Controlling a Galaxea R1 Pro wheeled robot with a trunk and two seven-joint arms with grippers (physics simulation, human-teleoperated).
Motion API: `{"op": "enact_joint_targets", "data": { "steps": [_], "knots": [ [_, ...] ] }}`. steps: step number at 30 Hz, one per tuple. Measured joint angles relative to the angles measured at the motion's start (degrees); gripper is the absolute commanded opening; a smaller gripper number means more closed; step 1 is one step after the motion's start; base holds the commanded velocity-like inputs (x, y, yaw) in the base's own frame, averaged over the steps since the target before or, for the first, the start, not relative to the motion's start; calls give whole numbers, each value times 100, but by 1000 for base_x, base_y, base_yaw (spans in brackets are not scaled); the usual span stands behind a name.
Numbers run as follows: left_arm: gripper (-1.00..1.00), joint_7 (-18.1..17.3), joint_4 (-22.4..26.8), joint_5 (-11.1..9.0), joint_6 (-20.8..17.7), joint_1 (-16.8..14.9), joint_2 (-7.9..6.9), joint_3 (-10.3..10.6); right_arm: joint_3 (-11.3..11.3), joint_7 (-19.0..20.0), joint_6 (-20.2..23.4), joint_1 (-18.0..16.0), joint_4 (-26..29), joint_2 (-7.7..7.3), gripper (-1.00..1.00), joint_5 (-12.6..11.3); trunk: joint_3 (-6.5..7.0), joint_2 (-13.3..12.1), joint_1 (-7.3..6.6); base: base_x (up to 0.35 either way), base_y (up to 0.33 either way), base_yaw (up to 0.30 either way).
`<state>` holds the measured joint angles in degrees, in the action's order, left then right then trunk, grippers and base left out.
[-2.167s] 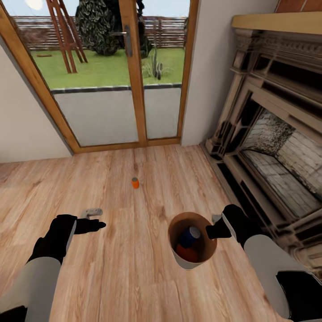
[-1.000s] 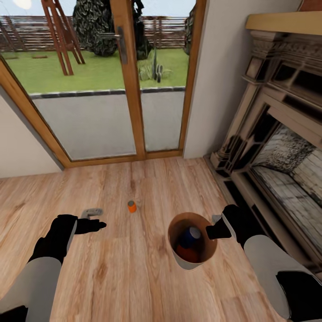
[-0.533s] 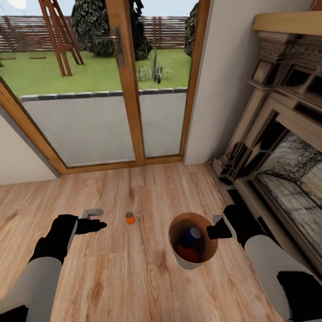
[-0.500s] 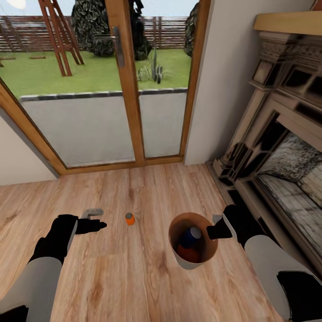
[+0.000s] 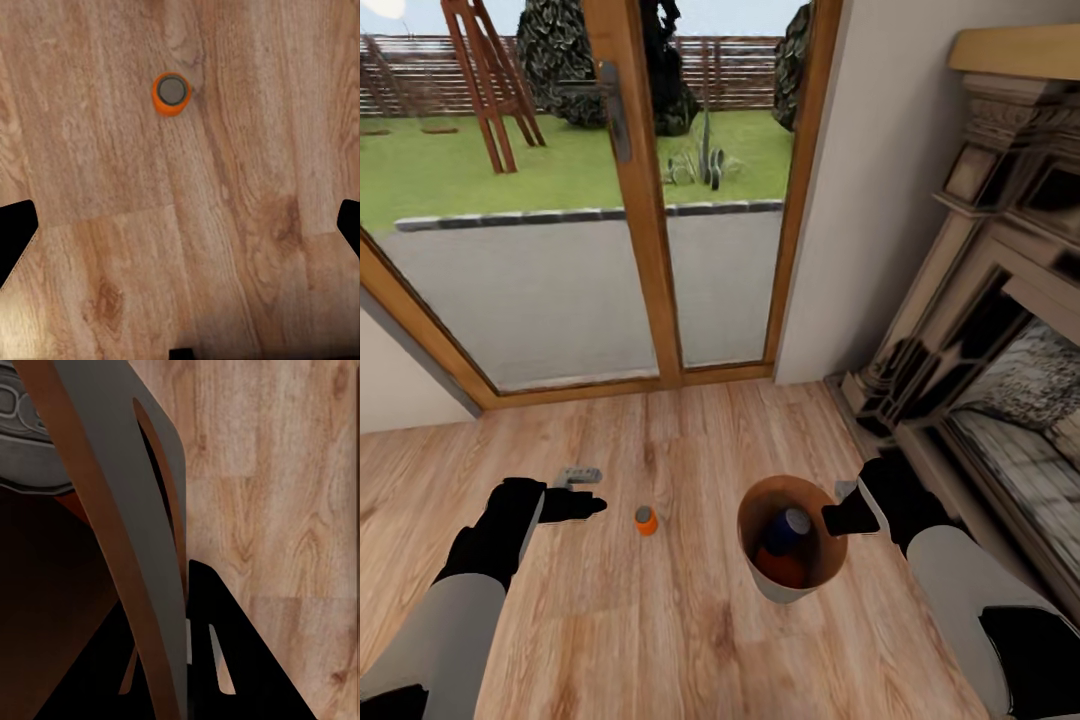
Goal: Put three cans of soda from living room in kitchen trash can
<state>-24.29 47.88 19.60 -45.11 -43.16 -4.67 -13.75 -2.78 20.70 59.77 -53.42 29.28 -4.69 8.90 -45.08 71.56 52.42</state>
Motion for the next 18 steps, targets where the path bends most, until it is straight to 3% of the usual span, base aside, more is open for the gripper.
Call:
{"op": "enact_joint_targets", "data": {
  "steps": [18],
  "knots": [
    [100,1,1,0,0,0,1,48,5,-96,2,0,-10,0,-100,-7,0,0,0,329,0,0]
  ]
}}
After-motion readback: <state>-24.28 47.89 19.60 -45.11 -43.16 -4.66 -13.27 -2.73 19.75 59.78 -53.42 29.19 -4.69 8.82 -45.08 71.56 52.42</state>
